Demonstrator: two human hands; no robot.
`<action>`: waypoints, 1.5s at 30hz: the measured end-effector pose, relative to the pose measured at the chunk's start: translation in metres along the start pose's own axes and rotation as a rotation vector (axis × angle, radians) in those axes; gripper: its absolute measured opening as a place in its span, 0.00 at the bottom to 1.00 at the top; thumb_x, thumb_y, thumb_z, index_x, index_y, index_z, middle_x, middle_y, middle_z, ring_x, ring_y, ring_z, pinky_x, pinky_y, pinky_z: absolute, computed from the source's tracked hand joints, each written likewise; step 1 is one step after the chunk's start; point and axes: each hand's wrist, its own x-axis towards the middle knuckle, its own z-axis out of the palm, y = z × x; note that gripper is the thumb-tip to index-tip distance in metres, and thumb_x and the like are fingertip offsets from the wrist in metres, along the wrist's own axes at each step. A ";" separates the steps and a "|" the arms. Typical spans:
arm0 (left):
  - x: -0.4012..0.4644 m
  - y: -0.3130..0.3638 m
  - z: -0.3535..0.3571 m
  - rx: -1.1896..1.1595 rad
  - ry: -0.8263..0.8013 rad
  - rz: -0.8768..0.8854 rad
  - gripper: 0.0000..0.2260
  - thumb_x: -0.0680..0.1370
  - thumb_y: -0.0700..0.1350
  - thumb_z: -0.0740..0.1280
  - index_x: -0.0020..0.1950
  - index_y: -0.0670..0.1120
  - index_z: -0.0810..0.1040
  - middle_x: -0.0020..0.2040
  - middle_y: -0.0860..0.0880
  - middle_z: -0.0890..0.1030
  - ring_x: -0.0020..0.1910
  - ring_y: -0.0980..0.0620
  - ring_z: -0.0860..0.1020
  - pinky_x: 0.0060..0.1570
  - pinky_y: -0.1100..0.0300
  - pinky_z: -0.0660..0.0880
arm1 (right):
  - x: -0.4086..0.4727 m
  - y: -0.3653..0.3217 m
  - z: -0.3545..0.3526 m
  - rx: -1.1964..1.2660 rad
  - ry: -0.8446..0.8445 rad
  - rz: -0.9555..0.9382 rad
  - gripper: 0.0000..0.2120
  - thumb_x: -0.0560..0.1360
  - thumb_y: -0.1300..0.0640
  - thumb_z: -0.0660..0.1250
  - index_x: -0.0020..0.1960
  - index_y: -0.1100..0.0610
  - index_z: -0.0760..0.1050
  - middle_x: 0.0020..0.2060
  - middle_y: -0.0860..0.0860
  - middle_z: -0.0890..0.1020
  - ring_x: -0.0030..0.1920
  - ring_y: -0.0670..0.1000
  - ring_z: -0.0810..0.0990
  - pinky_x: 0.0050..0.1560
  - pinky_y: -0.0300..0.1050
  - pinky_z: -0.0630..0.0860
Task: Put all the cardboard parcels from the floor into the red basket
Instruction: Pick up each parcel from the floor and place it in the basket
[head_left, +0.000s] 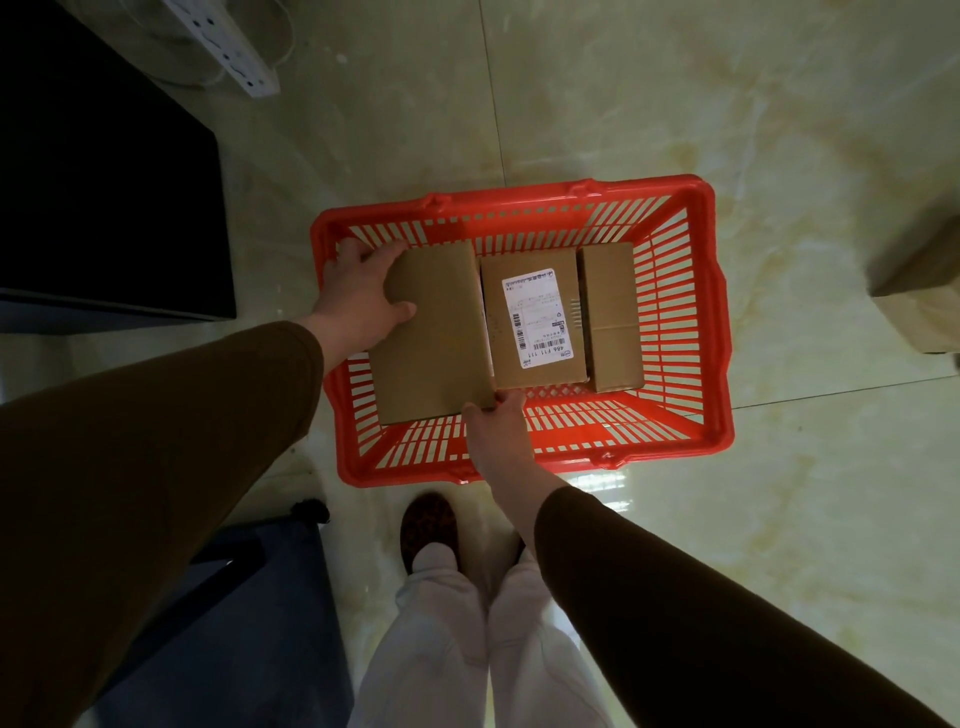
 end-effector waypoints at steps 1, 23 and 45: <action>0.000 0.000 0.000 0.003 -0.003 -0.002 0.35 0.77 0.51 0.72 0.80 0.57 0.59 0.74 0.45 0.61 0.73 0.39 0.61 0.74 0.43 0.61 | 0.000 0.000 0.000 0.001 -0.001 0.003 0.21 0.82 0.54 0.64 0.70 0.55 0.61 0.43 0.50 0.78 0.39 0.46 0.81 0.32 0.38 0.73; -0.122 0.127 0.001 0.011 -0.053 0.159 0.35 0.78 0.51 0.70 0.81 0.54 0.56 0.82 0.49 0.51 0.81 0.42 0.51 0.76 0.39 0.54 | -0.082 0.012 -0.178 -0.010 0.402 -0.229 0.20 0.79 0.54 0.65 0.69 0.55 0.65 0.56 0.51 0.80 0.47 0.52 0.80 0.38 0.42 0.74; -0.223 0.445 0.173 0.170 -0.200 0.360 0.33 0.79 0.53 0.68 0.80 0.51 0.58 0.80 0.45 0.55 0.79 0.42 0.53 0.75 0.47 0.58 | -0.092 0.167 -0.513 0.104 0.491 -0.167 0.22 0.80 0.51 0.64 0.72 0.55 0.66 0.67 0.53 0.76 0.61 0.56 0.78 0.55 0.48 0.73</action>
